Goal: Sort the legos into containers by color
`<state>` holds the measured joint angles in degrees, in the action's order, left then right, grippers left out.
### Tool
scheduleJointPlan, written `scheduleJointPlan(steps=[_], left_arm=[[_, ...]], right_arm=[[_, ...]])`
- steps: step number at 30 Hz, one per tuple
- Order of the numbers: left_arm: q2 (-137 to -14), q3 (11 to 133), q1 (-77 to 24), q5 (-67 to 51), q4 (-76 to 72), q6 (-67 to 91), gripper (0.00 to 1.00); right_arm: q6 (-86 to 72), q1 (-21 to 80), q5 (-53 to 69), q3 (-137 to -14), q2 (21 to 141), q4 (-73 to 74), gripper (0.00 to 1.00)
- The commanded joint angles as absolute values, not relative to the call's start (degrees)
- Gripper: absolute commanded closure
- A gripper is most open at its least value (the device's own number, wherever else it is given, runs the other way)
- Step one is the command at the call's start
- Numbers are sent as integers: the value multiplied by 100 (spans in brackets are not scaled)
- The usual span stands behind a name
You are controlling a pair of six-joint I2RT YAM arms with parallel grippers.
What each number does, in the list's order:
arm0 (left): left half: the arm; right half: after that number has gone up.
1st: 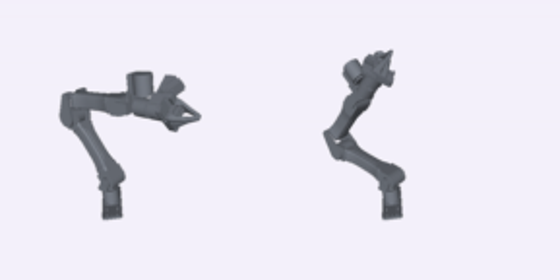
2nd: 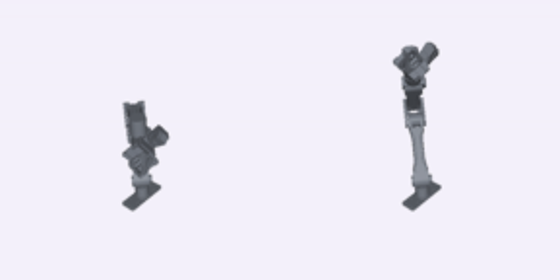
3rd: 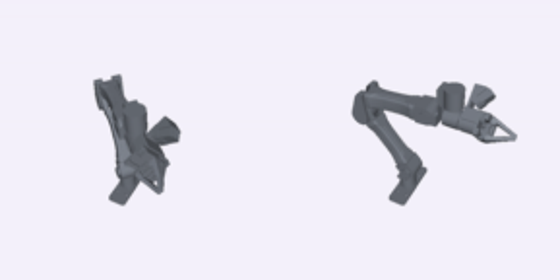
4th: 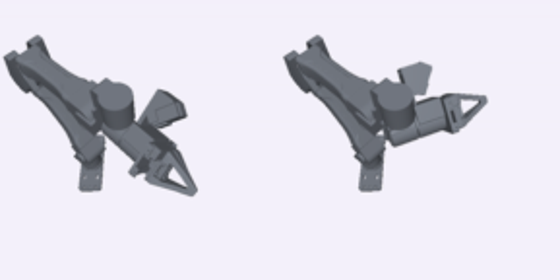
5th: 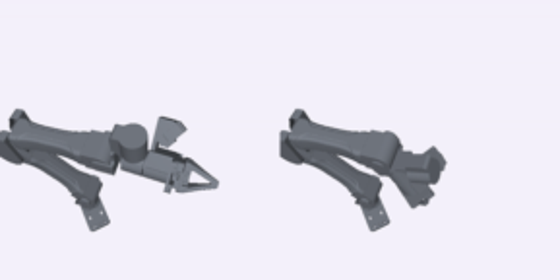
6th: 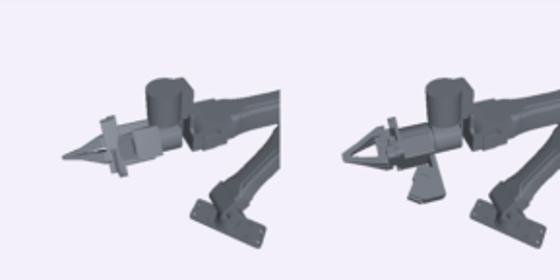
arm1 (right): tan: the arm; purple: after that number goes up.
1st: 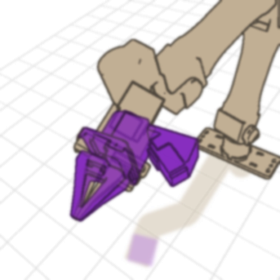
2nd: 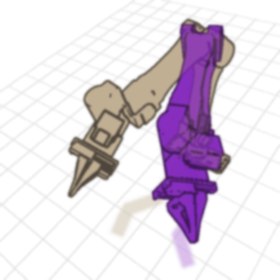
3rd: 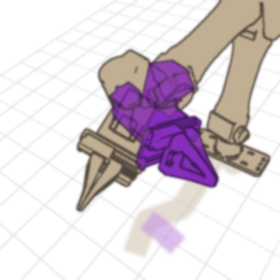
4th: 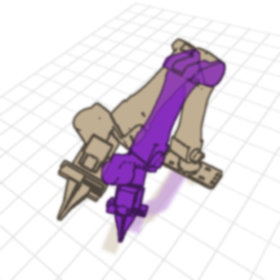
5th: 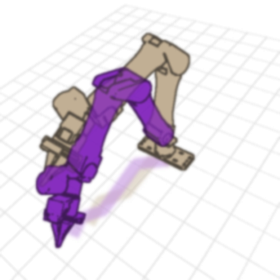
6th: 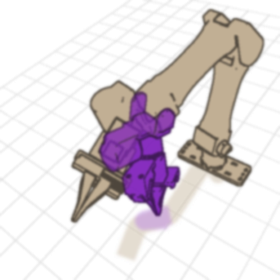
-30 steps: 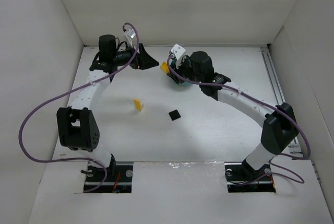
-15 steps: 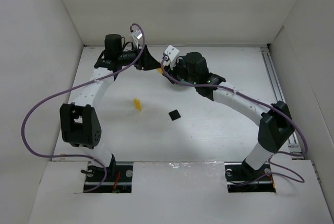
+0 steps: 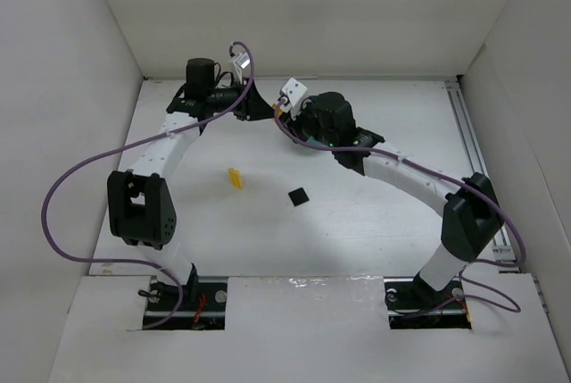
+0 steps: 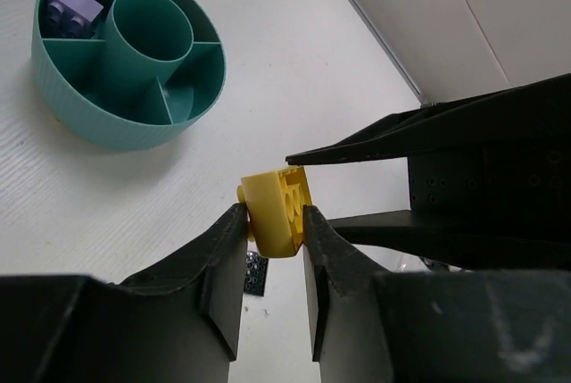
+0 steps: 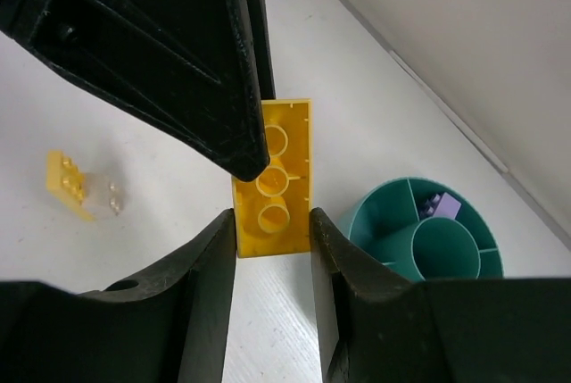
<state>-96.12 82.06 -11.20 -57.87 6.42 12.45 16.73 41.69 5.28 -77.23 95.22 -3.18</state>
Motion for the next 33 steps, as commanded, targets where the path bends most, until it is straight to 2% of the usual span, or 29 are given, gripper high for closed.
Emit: scheduleJointPlan(steps=[1,2,6,9,14,19,33], left_arm=[[-9598,8709,-1230,-5758,483,1073,100],[-9659,8771,-1283,-5696,536,1072,100],[-9983,9367,-1537,-4994,886,669,100],[-10518,10210,-1862,-4264,1264,256,100],[-11407,11676,-2354,-3115,2003,-131,100],[-12381,12795,-2751,-2146,2618,-404,100],[-12972,13245,-2997,-1011,2865,-658,100]], right_arm=[[1337,4228,29,-7533,9194,-615,82],[1031,4228,-139,-7376,9054,-615,68],[179,3912,-404,-6716,8414,-511,35],[-917,3333,-326,-6618,8131,42,29],[-2380,2252,96,-7355,8366,1595,27],[-2812,1363,659,-7576,8359,1871,27],[-2874,1107,967,-7699,8428,2048,26]])
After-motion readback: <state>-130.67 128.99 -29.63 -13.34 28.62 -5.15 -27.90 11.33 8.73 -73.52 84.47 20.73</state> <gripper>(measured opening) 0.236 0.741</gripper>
